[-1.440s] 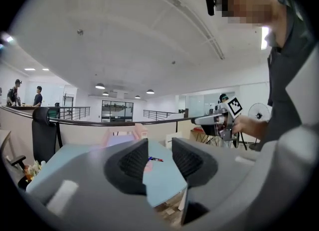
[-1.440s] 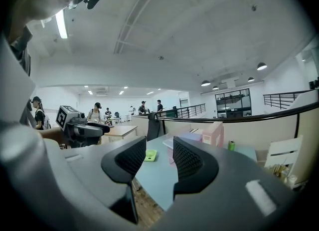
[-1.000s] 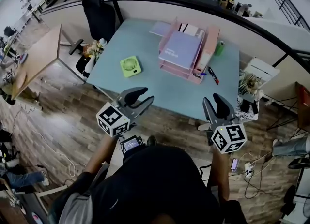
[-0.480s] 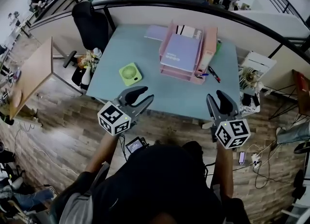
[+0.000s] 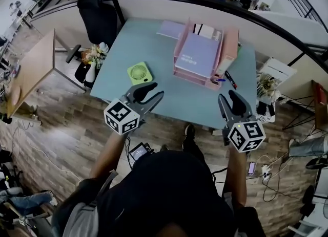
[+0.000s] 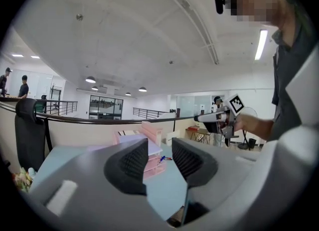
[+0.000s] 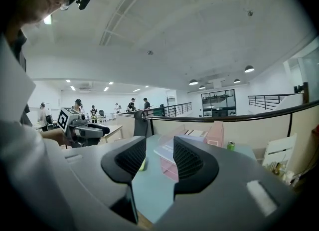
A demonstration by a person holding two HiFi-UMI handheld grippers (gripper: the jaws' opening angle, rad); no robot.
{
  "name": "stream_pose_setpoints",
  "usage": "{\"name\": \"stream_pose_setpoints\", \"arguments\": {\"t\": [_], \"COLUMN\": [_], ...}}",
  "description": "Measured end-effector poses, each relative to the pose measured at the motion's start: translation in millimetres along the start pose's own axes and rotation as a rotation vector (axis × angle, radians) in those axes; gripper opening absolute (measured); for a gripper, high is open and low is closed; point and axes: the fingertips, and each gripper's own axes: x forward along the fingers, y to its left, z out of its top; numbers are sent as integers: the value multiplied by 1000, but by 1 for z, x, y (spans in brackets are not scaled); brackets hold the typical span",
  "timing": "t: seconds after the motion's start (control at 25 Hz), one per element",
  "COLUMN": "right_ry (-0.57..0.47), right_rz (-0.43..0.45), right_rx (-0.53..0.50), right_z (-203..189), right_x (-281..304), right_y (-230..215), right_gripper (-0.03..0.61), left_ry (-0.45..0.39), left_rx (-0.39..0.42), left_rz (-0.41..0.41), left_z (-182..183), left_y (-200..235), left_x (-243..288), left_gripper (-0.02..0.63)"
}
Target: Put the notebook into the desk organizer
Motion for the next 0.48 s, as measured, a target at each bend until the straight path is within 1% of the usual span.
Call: {"name": "stream_pose_setpoints", "arguments": {"t": [0.24,0.48], "right_ry": [25,69], "right_rz": [48,73], "right_rx": [12,41], "right_z": [-1,-10], "right_x": [32,58], "right_y": [-11,-30], "right_gripper": [166,166], "left_ry": [4,4], "left_rx": [-55,-102], "left_rz": [43,67], "left_z": [-6,-9], "left_y": [27,52], "left_x": [20,50], "left_gripper": [163,163]}}
